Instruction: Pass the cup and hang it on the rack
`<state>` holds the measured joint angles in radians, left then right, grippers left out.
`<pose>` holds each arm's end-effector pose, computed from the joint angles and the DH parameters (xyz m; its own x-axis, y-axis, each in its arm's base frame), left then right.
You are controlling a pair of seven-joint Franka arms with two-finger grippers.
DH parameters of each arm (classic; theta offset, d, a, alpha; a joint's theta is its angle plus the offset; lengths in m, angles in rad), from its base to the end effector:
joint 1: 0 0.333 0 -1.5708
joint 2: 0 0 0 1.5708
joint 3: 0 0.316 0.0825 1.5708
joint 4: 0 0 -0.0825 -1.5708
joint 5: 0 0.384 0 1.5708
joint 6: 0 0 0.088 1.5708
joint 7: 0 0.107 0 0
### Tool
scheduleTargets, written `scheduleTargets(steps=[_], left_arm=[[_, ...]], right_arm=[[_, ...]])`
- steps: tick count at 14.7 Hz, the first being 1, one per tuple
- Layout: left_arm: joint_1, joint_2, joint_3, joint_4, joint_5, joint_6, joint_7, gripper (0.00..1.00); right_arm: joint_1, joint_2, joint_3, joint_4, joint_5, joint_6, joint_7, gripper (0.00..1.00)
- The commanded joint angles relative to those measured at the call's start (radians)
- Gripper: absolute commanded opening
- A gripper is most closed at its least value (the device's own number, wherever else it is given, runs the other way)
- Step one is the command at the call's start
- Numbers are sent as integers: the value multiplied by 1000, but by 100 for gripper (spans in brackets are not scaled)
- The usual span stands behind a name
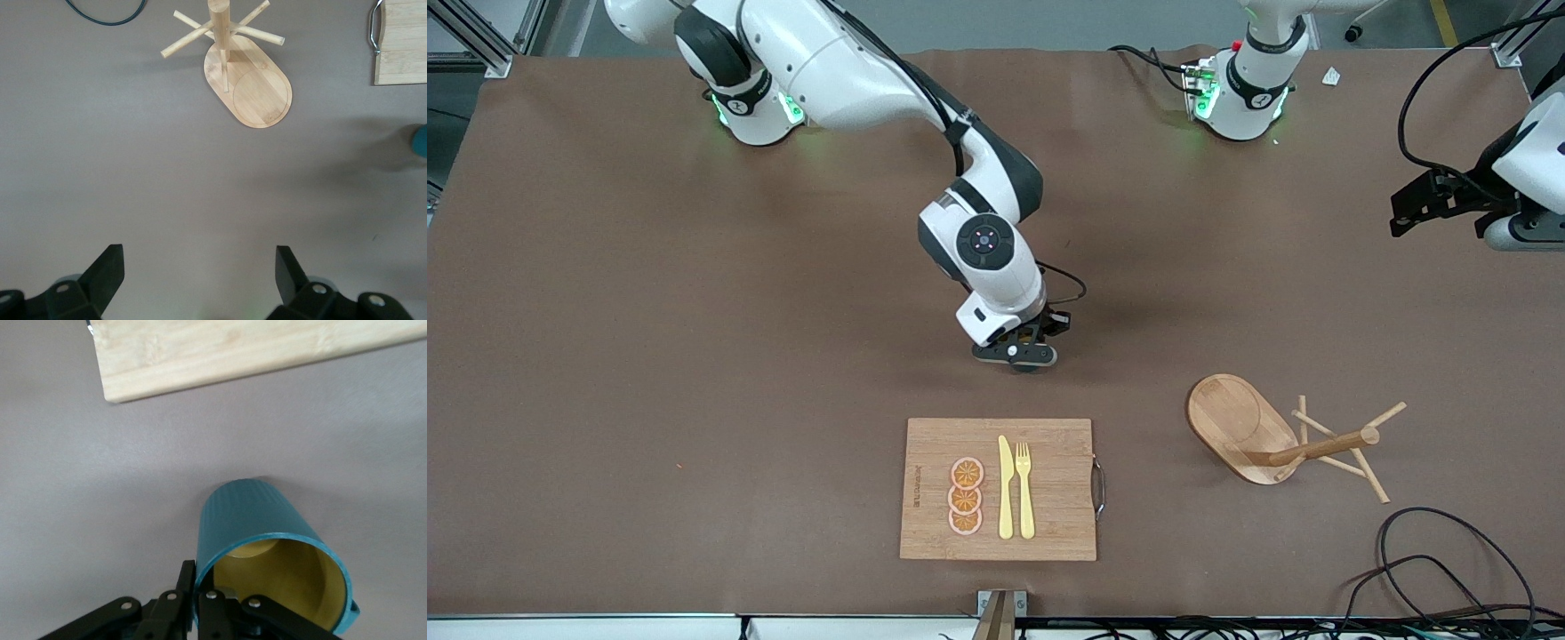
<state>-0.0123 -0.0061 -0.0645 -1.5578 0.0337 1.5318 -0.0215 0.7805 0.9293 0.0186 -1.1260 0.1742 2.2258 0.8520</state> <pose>0.5474 -0.0385 0.6306 0.9984 -0.0539 -0.0192 -0.0546 -0.9979 -0.0345 0.5476 0.5637 0.2602 0.9880 -0.1531 -0.0211 -0.1538 -0.9607 -0.2311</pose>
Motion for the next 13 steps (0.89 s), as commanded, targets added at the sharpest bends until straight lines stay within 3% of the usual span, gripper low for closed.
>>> scheduleTargets(steps=[1, 3, 4, 6, 7, 8, 13], left_arm=[[6, 2, -3, 4, -3, 2, 22, 100], [8, 2, -3, 5, -6, 2, 23, 100], [8, 2, -3, 5, -6, 2, 22, 100], [5, 8, -3, 8, -1, 2, 22, 100], [3, 11, -4, 13, 0, 2, 20, 100], [-9, 12, -5, 15, 0, 2, 9, 100], [-46, 32, -14, 18, 0, 4, -3, 100]], right_arm=[[11, 16, -12, 38, 21, -9, 27, 5], [13, 16, -12, 38, 21, -12, 25, 22], [11, 14, -12, 37, 21, -12, 25, 44], [-1, 8, -12, 37, 21, -18, 24, 69], [-4, 0, -12, 37, 21, -21, 22, 89], [-10, -15, -12, 35, 21, -23, 18, 100], [-96, -119, -40, 26, 7, -72, -89, 100]])
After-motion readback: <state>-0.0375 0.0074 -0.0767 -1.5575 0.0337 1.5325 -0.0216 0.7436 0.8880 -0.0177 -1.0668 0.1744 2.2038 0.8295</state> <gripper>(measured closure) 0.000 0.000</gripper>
